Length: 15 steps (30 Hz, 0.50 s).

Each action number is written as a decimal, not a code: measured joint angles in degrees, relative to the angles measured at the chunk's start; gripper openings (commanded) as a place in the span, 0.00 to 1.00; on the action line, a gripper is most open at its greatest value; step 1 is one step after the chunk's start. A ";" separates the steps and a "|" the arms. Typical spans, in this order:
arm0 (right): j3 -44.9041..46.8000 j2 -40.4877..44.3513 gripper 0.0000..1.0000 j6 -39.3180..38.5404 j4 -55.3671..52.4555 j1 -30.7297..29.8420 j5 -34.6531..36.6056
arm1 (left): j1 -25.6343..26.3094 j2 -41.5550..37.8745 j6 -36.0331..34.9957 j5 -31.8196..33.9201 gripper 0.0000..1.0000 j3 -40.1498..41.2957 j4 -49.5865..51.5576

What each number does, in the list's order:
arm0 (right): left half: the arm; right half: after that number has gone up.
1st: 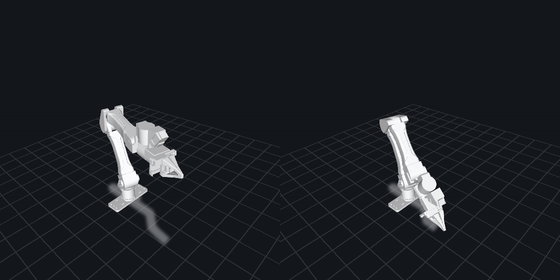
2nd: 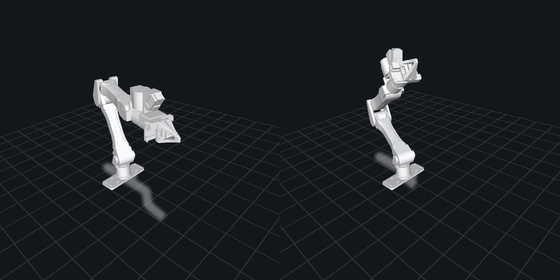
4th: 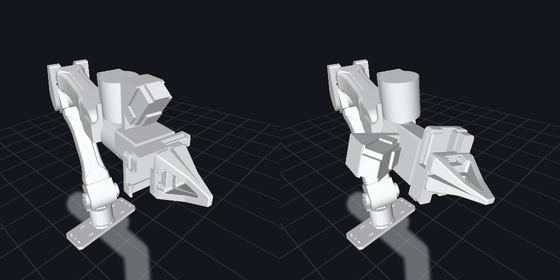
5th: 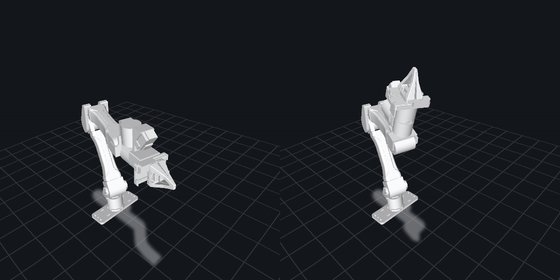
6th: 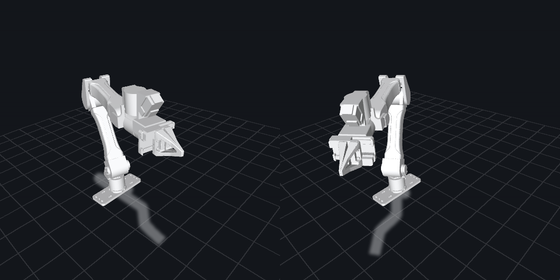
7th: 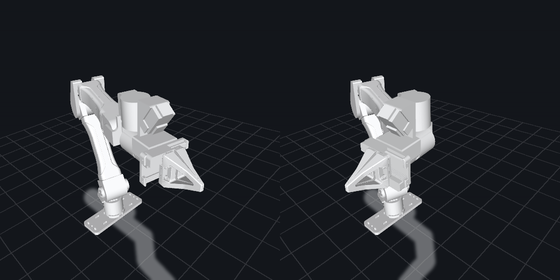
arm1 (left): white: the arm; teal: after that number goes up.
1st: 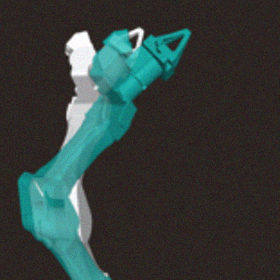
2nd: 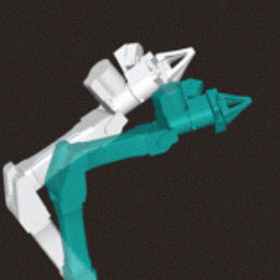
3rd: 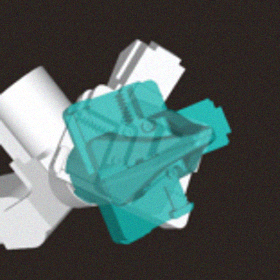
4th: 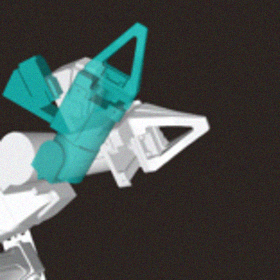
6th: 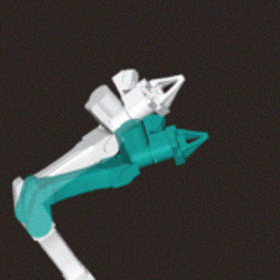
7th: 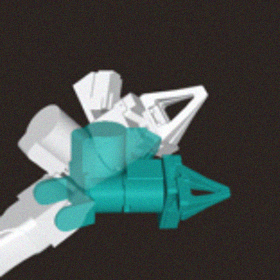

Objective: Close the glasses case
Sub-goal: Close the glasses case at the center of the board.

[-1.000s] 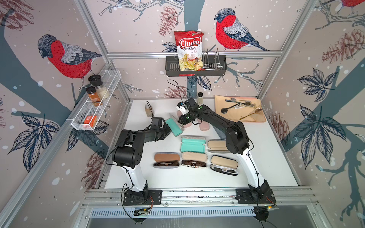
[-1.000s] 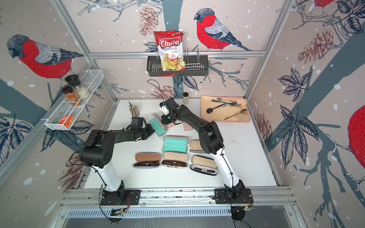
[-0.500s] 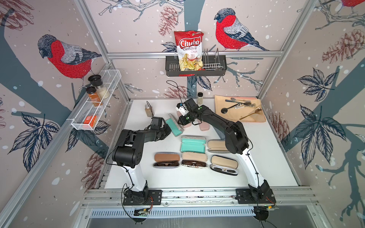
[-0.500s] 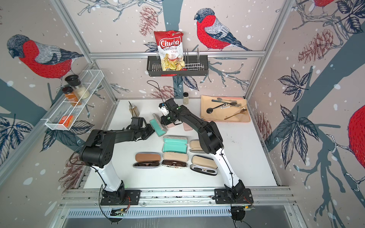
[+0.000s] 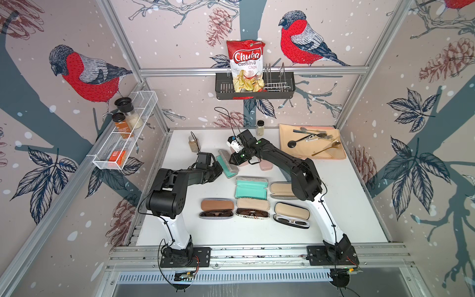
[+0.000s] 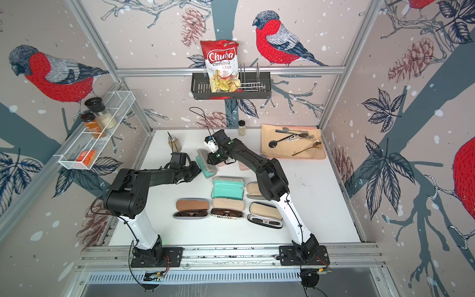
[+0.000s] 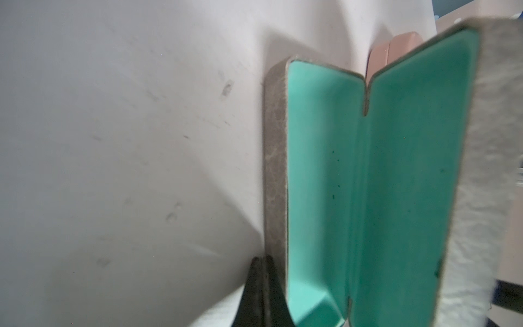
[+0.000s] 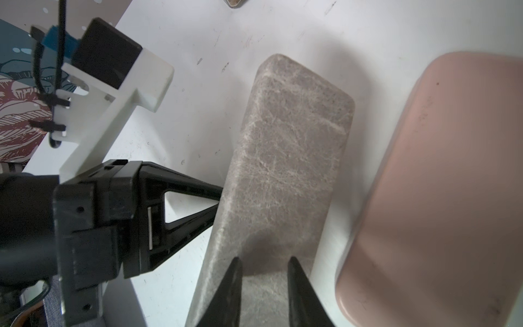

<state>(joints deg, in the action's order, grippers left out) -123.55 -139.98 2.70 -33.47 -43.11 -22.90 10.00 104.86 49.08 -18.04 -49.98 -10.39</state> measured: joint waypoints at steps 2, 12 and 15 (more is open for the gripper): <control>-0.13 -0.17 0.30 0.00 -0.02 -0.07 -0.02 | 0.00 0.02 0.00 -0.04 0.00 0.00 0.00; -0.31 -1.57 0.31 -0.46 -1.70 -0.52 -0.42 | 0.00 0.13 0.00 -1.22 0.00 0.00 -0.04; -0.50 -1.68 0.31 -0.98 -1.75 -0.52 -0.42 | 0.00 0.15 -0.02 -1.29 0.00 0.00 -0.04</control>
<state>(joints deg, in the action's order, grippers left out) -124.05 -141.67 1.72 -35.22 -43.64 -23.31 10.00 105.01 49.06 -19.33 -49.98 -10.44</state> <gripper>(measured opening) 0.306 0.064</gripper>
